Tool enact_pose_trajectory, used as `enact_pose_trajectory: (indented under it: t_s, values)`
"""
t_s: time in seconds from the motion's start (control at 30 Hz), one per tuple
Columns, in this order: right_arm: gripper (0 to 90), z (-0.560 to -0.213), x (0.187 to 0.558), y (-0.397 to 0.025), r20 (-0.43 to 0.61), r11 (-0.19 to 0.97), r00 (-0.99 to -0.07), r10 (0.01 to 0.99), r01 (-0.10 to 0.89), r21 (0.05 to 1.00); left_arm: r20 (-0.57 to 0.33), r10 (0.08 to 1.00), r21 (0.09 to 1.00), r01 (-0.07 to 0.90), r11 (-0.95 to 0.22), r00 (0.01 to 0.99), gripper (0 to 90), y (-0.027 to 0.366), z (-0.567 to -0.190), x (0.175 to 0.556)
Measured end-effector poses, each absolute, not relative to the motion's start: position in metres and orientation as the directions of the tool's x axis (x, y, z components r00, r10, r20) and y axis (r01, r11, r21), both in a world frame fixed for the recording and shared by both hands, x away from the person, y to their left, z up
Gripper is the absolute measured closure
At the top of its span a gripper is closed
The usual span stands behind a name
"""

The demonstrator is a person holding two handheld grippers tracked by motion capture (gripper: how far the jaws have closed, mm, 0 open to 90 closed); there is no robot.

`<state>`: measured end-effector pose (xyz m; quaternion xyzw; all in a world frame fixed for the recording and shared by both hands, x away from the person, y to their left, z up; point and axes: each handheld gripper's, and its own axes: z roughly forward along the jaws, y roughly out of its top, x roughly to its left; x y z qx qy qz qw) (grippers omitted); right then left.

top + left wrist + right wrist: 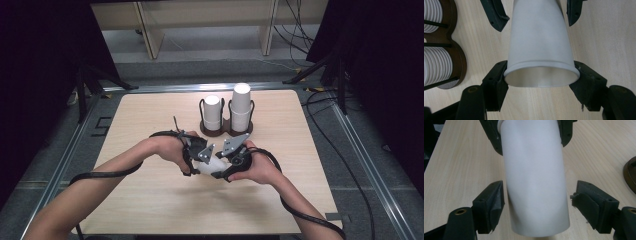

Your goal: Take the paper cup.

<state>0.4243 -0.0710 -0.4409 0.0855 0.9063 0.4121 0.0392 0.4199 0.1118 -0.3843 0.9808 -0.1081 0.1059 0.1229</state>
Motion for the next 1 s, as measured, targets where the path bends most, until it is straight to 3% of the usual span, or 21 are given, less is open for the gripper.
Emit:
enact_pose_trajectory:
  t_s: [0.17,0.3,0.4,0.43,0.57,1.0]
  values:
    - [26.2,-0.4413,0.4252,-0.0688,-0.012,0.648,-0.982,0.187,0.114,0.753,0.237,-0.188,0.221,-0.241,-0.945,0.953,33.2,0.1112,-0.3825,0.4195]
    - [28.1,-0.4427,0.4219,-0.067,0.033,0.648,-0.978,0.208,0.163,0.744,0.234,-0.185,0.224,-0.238,-0.945,0.954,33.3,0.1112,-0.3826,0.4184]
    - [28.6,-0.4438,0.4259,-0.0648,-0.017,0.647,-0.986,0.164,0.095,0.757,0.233,-0.187,0.229,-0.24,-0.943,0.954,33.3,0.111,-0.3825,0.4184]
    - [28.8,-0.4435,0.4216,-0.0649,0.036,0.651,-0.979,0.201,0.161,0.742,0.231,-0.185,0.232,-0.239,-0.943,0.955,33.3,0.1111,-0.3825,0.4184]
    - [31.1,-0.4435,0.4219,-0.0649,0.041,0.652,-0.979,0.198,0.163,0.741,0.233,-0.189,0.228,-0.242,-0.943,0.954,33.3,0.1115,-0.3816,0.4188]
    - [34.4,-0.4459,0.4247,-0.0651,0.005,0.647,-0.987,0.161,0.11,0.754,0.235,-0.198,0.232,-0.252,-0.939,0.952,33.7,0.1108,-0.3799,0.418]
